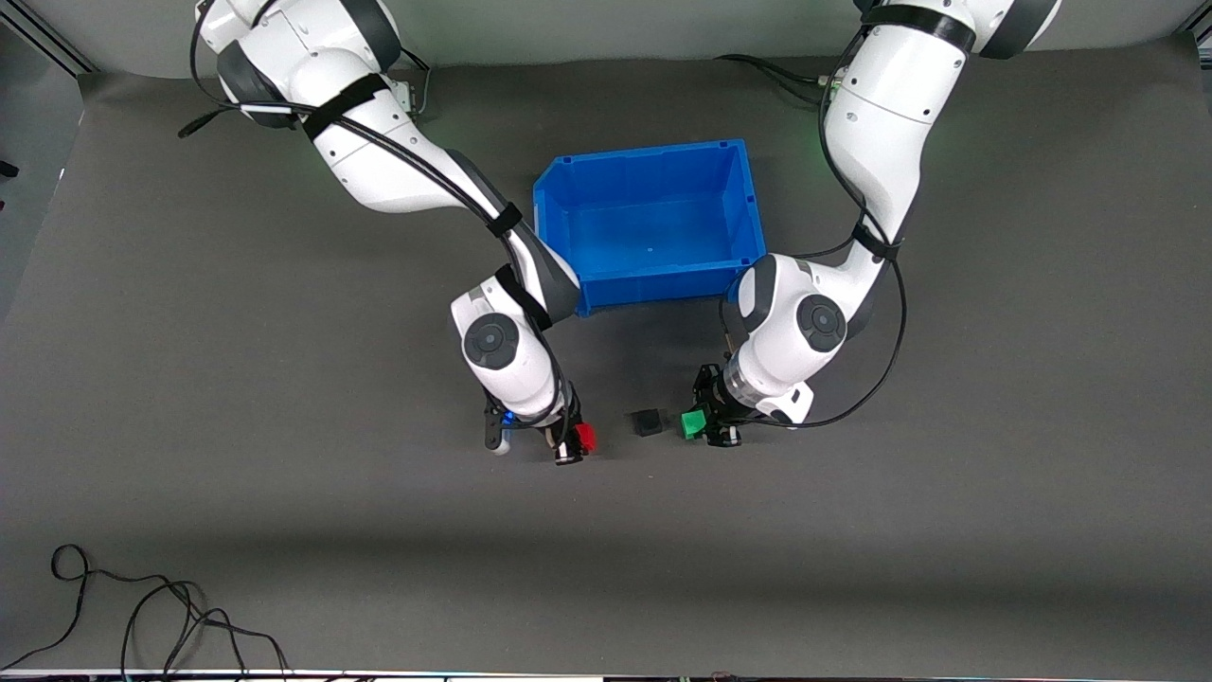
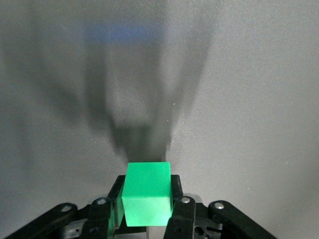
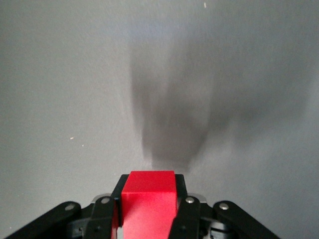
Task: Attach green and red cubes to black cube
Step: 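Lower the red cube beside the black cube while the left gripper lowers green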
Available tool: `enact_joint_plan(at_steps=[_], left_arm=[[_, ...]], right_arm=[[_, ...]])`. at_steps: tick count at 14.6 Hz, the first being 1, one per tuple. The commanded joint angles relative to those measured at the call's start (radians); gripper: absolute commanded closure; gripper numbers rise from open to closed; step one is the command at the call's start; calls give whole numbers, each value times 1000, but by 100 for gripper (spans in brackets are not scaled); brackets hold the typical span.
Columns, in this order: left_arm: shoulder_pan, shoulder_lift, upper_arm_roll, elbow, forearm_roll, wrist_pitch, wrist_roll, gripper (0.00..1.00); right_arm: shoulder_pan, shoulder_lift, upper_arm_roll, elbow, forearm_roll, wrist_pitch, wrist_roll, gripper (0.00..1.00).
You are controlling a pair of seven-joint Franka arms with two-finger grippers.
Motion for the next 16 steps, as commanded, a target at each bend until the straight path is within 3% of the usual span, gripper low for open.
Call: enact_joint_plan(at_steps=[1,8,16], left_arm=[[-23,9,16,17,-6,4,-29,96],[-44,21,16,17,-7,10,-50,96],[-95,43,16,26,-7,67,-110,96]], right_arm=[[17,47,-11,78,-16,-15,88,100],[66,123,-13,163,-15,-14,132,100],[83,143,-13,176,-17,-12,132,100]])
